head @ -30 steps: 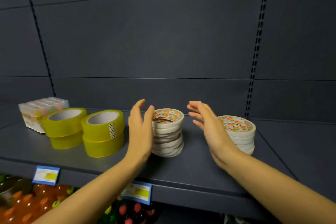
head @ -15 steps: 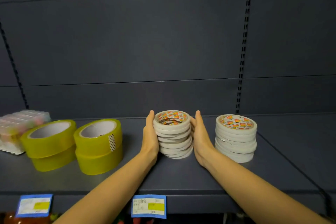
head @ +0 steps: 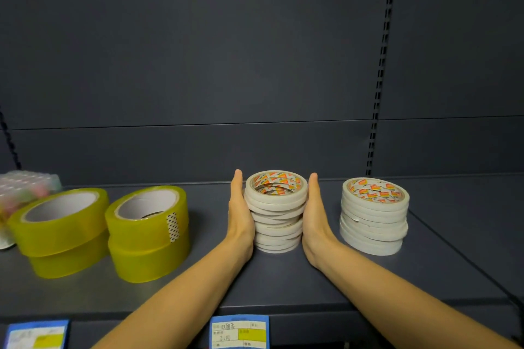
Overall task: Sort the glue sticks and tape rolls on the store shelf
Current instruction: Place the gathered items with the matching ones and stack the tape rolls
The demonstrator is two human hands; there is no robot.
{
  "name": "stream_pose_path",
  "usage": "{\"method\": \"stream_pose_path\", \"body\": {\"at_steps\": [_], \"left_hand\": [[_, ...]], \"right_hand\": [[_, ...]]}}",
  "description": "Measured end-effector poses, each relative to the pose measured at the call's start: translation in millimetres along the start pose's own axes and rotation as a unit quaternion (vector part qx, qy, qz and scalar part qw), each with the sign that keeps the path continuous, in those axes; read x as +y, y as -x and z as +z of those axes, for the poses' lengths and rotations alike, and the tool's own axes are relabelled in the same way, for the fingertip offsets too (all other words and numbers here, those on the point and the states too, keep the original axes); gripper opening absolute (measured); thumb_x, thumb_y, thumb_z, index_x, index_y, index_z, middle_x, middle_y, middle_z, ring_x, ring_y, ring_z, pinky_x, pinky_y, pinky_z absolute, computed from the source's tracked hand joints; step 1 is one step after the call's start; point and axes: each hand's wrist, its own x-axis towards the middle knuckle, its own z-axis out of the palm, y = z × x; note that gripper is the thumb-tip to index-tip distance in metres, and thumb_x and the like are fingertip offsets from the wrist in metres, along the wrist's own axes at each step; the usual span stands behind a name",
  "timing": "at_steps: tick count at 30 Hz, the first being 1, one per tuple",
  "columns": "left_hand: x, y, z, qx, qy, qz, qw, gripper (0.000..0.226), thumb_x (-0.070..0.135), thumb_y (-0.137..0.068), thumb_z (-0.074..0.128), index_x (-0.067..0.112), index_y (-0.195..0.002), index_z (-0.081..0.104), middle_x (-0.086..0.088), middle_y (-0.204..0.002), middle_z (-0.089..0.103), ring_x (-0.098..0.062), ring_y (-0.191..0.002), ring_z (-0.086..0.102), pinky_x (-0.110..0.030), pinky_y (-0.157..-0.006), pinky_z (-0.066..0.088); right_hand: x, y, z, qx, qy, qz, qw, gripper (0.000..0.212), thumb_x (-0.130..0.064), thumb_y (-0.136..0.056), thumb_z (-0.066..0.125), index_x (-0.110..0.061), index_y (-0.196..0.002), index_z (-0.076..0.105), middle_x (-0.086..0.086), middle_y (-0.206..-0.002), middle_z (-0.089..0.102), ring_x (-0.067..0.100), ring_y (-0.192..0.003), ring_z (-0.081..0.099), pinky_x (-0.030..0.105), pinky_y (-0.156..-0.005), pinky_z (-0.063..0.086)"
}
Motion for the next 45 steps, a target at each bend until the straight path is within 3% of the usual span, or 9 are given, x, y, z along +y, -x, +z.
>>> {"method": "stream_pose_path", "body": {"at_steps": [3, 8, 13, 17, 22, 28, 32, 40, 45], "left_hand": [[-1.7, -0.6, 0.0, -0.021, 0.016, -0.007, 1.0, 0.065, 0.062, -0.089, 0.032, 0.016, -0.08, 0.078, -0.01, -0.09, 0.075, -0.022, -0.084, 0.072, -0.035, -0.078, 0.054], [-0.9, 2.2, 0.7, -0.011, 0.008, 0.002, 1.0, 0.063, 0.058, -0.09, 0.033, 0.011, -0.097, 0.073, -0.011, -0.096, 0.074, -0.027, -0.095, 0.069, -0.039, -0.089, 0.053], [-0.4, 1.5, 0.2, -0.002, 0.0, 0.013, 1.0, 0.062, 0.059, -0.09, 0.032, 0.013, -0.101, 0.072, -0.008, -0.097, 0.074, -0.024, -0.1, 0.067, -0.043, -0.1, 0.047], [-1.7, 1.1, -1.5, -0.004, 0.0, 0.007, 1.0, 0.066, 0.065, -0.086, 0.033, 0.015, -0.1, 0.073, -0.008, -0.1, 0.074, -0.026, -0.103, 0.066, -0.045, -0.103, 0.043], [-3.1, 0.7, -0.7, 0.008, -0.012, 0.015, 1.0, 0.065, 0.066, -0.086, 0.03, 0.021, -0.083, 0.078, -0.006, -0.094, 0.075, -0.024, -0.098, 0.068, -0.046, -0.101, 0.045], [0.5, 0.0, -1.9, 0.009, -0.026, 0.015, 1.0, 0.07, 0.068, -0.085, 0.03, 0.014, -0.102, 0.072, -0.01, -0.101, 0.073, -0.027, -0.103, 0.066, -0.046, -0.102, 0.045], [4.0, -2.3, -4.4, 0.025, -0.022, 0.058, 0.998, 0.058, 0.056, -0.092, 0.033, 0.018, -0.08, 0.075, -0.009, -0.091, 0.075, -0.03, -0.099, 0.067, -0.045, -0.095, 0.049], [4.4, 1.9, 3.0, 0.021, -0.074, 0.051, 0.996, 0.068, 0.06, -0.093, 0.023, 0.011, -0.097, 0.071, -0.007, -0.093, 0.074, -0.022, -0.095, 0.069, -0.04, -0.092, 0.052], [3.1, 1.2, 2.9, 0.025, -0.097, 0.068, 0.993, 0.073, 0.063, -0.091, 0.018, 0.013, -0.096, 0.072, -0.004, -0.09, 0.075, -0.017, -0.092, 0.069, -0.033, -0.085, 0.054]], "right_hand": [[1.9, -2.5, 0.1, 0.024, 0.001, -0.004, 1.0, 0.06, -0.061, -0.094, 0.023, -0.025, -0.091, 0.07, -0.007, -0.077, 0.075, 0.011, -0.085, 0.068, 0.027, -0.069, 0.052], [1.6, -1.0, 7.5, 0.019, 0.002, 0.002, 1.0, 0.07, -0.07, -0.088, 0.023, -0.021, -0.11, 0.068, 0.003, -0.105, 0.072, 0.022, -0.103, 0.065, 0.042, -0.099, 0.048], [0.6, -0.2, 8.6, -0.004, -0.015, -0.008, 1.0, 0.075, -0.072, -0.087, 0.021, -0.02, -0.109, 0.069, 0.003, -0.105, 0.073, 0.021, -0.103, 0.066, 0.04, -0.098, 0.048], [0.7, -1.0, 7.4, -0.003, -0.024, -0.031, 0.999, 0.073, -0.068, -0.089, 0.02, -0.018, -0.101, 0.072, 0.002, -0.094, 0.075, 0.017, -0.094, 0.07, 0.03, -0.08, 0.053], [-2.4, -1.2, 10.7, -0.018, -0.002, -0.011, 1.0, 0.079, -0.073, -0.086, 0.015, -0.019, -0.11, 0.069, 0.004, -0.107, 0.072, 0.02, -0.105, 0.065, 0.038, -0.098, 0.048], [0.6, -1.3, 11.1, 0.003, 0.005, -0.04, 0.999, 0.072, -0.067, -0.091, 0.017, -0.019, -0.115, 0.065, 0.004, -0.112, 0.07, 0.021, -0.108, 0.063, 0.04, -0.101, 0.046], [-1.8, -1.1, 0.6, 0.039, 0.017, -0.11, 0.993, 0.05, -0.049, -0.099, 0.022, -0.022, -0.115, 0.061, 0.0, -0.115, 0.068, 0.013, -0.108, 0.062, 0.025, -0.087, 0.05], [4.1, -4.7, 5.0, 0.007, 0.043, -0.1, 0.994, 0.053, -0.058, -0.094, 0.023, -0.027, -0.089, 0.065, -0.015, -0.073, 0.073, -0.004, -0.07, 0.067, 0.008, -0.054, 0.05], [2.5, -2.8, 7.5, 0.009, 0.049, -0.107, 0.993, 0.058, -0.059, -0.094, 0.021, -0.024, -0.102, 0.066, -0.007, -0.095, 0.072, 0.004, -0.091, 0.066, 0.016, -0.071, 0.051]]}}
